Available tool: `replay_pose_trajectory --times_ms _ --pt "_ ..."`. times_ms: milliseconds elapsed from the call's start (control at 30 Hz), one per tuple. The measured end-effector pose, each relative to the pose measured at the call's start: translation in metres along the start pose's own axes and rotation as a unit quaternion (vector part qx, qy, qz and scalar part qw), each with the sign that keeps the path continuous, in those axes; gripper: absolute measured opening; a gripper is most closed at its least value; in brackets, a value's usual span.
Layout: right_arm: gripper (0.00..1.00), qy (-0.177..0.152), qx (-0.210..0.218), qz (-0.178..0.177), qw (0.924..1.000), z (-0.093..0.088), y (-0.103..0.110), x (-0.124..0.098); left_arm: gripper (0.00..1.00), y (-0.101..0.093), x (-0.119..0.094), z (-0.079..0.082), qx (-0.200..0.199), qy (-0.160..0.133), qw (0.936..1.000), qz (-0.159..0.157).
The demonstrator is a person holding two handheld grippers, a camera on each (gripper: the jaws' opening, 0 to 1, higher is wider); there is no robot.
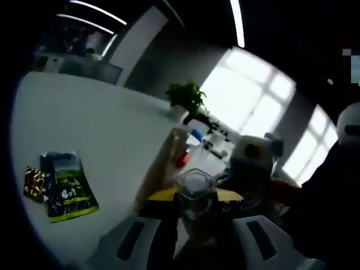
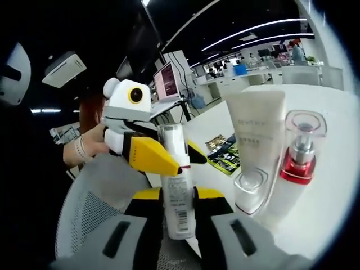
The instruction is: Arrange the skincare products in the storage area until every visible bottle or jar stands upright without overlapping.
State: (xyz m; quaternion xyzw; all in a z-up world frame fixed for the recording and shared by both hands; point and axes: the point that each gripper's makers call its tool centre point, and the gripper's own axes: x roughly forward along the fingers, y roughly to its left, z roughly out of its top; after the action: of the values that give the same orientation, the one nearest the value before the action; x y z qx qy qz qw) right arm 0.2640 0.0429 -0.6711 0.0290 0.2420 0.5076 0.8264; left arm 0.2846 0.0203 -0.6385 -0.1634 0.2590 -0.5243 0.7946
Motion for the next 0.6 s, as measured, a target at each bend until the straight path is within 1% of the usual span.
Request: replay_pose_trajectory --times_ms 33,67,133,200,267,333,433,500,600 --pt "0.21 0.004 0.001 -0.001 1.0 -0.002 0.0 0.001 0.19 0.001 0.001 -0.001 0.004 0.005 1.0 0.004" --pt "0.21 0.015 0.0 -0.006 0.9999 -0.006 -0.002 0.001 0.19 0.004 0.001 -0.003 0.011 0.012 0.9998 0.015" --pt "0.2 0.031 -0.015 -0.015 0.9993 -0.012 -0.005 0.001 0.19 0.01 0.001 -0.006 0.034 0.023 0.9986 0.033" --pt "0.2 0.032 -0.015 -0.022 0.9991 -0.012 -0.007 0.001 0.19 0.017 -0.002 -0.006 0.042 0.025 0.9975 0.051" --pt "0.2 0.035 -0.011 -0.02 0.9991 -0.014 -0.007 0.001 0.19 0.024 -0.005 -0.008 0.052 0.036 0.9959 0.064" --pt "0.18 0.033 -0.005 -0.012 0.9994 -0.013 -0.004 0.001 0.19 0.032 -0.006 -0.012 0.062 0.047 0.9937 0.081" --pt "0.18 0.034 -0.011 -0.014 0.9993 -0.013 -0.003 0.001 0.19 0.038 -0.007 -0.013 0.072 0.051 0.9915 0.096" --pt "0.19 0.025 -0.01 -0.013 0.9996 -0.009 -0.002 0.0 0.19 0.042 -0.006 -0.014 0.079 0.052 0.99 0.105" --pt "0.2 0.001 -0.004 -0.016 0.9999 0.0 -0.003 -0.003 0.19 0.046 -0.003 -0.016 0.097 0.056 0.9866 0.118"
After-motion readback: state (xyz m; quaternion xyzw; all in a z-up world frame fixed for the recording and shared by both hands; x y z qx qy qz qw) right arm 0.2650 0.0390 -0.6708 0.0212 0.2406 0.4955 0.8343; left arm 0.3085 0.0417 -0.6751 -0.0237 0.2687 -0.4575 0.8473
